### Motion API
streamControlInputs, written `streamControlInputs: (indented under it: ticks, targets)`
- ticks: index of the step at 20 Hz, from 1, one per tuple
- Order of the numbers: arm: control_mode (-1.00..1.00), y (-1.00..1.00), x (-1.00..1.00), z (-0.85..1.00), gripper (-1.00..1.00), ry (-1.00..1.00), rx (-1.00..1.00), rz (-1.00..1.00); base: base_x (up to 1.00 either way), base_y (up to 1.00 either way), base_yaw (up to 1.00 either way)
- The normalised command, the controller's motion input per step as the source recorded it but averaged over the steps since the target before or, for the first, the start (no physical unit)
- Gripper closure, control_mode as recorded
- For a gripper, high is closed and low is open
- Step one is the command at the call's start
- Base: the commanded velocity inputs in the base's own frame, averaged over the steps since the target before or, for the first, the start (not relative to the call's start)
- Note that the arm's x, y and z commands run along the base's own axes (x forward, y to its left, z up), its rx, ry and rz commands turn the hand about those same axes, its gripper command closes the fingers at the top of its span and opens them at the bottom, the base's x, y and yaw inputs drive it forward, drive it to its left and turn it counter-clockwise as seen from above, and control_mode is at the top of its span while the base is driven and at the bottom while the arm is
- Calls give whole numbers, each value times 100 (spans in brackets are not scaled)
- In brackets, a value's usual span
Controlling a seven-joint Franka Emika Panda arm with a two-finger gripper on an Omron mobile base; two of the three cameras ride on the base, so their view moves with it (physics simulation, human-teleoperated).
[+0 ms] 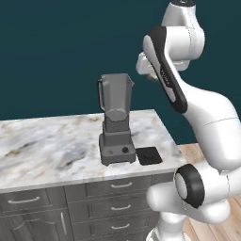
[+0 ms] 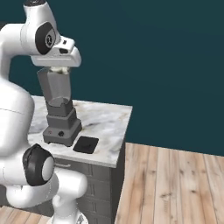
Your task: Grab the garlic and lime from the fridge, place them in the blender, close the lid, and turn on the blender to create a marinade.
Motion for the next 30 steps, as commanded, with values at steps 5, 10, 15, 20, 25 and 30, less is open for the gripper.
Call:
streamControlInputs:
  ticks: [5,10,15,20,25,30]
  targets:
    - [-100,20,20,-22,100,-3,0,0,0,0,0]
    - [-100,55,60,-19,100,0,0,0,0,0,0]
    - [-100,74,70,-12,100,0,0,0,0,0,0]
    - [-100,56,53,-31,100,3,0,0,0,0,0]
    - [-100,4,0,-53,100,13,0,0,0,0,0]
    - [-100,0,0,-32,100,5,0,0,0,0,0]
